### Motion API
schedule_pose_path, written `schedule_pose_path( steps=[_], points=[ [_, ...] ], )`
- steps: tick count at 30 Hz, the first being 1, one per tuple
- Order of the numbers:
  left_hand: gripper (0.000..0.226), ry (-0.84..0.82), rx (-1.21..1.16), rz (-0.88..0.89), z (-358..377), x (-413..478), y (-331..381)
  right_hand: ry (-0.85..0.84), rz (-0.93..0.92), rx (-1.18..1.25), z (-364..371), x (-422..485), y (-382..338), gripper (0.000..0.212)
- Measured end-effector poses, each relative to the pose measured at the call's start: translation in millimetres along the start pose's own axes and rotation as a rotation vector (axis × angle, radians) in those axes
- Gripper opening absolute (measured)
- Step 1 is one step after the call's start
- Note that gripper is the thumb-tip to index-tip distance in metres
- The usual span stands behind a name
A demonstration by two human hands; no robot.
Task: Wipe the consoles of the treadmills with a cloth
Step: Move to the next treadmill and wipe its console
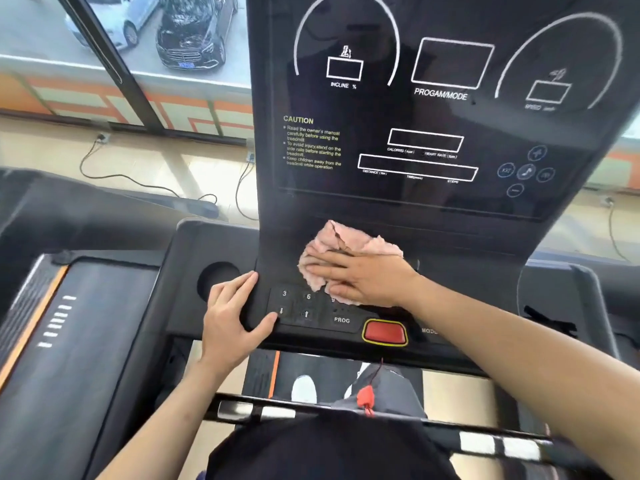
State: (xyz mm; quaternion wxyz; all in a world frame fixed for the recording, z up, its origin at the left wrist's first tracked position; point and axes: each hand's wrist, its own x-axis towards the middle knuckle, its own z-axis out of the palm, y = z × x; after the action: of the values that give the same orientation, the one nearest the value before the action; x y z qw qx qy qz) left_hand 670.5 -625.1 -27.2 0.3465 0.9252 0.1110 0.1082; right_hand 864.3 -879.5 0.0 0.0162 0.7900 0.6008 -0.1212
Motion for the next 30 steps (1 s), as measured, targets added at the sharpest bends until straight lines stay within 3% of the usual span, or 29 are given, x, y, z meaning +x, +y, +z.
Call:
schedule_pose_path(
  steps=[6,12,23,27,30],
  points=[
    [0.075,0.003,0.019,-0.008,1.9,-0.5,0.8,0.102,0.104,-0.027,5.6,-63.3,12.7,0.056],
    [0.075,0.019,0.052,-0.012,5.3,-0.7,2.4,0.122,0.333,-0.038,26.0,-115.5,15.6,0.054],
    [0.081,-0.007,0.087,-0.038,5.9,-2.6,8.0,0.245,0.507,0.108,44.1,-183.0,15.6,0.051],
    [0.081,0.003,0.104,-0.035,6.3,-2.7,7.3,0.238,0.655,0.089,55.2,-213.4,15.2,0.053],
    [0.080,0.010,0.111,-0.013,7.5,-2.4,7.0,0.319,0.822,0.208,66.2,-230.5,1.2,0.052]
  ],
)
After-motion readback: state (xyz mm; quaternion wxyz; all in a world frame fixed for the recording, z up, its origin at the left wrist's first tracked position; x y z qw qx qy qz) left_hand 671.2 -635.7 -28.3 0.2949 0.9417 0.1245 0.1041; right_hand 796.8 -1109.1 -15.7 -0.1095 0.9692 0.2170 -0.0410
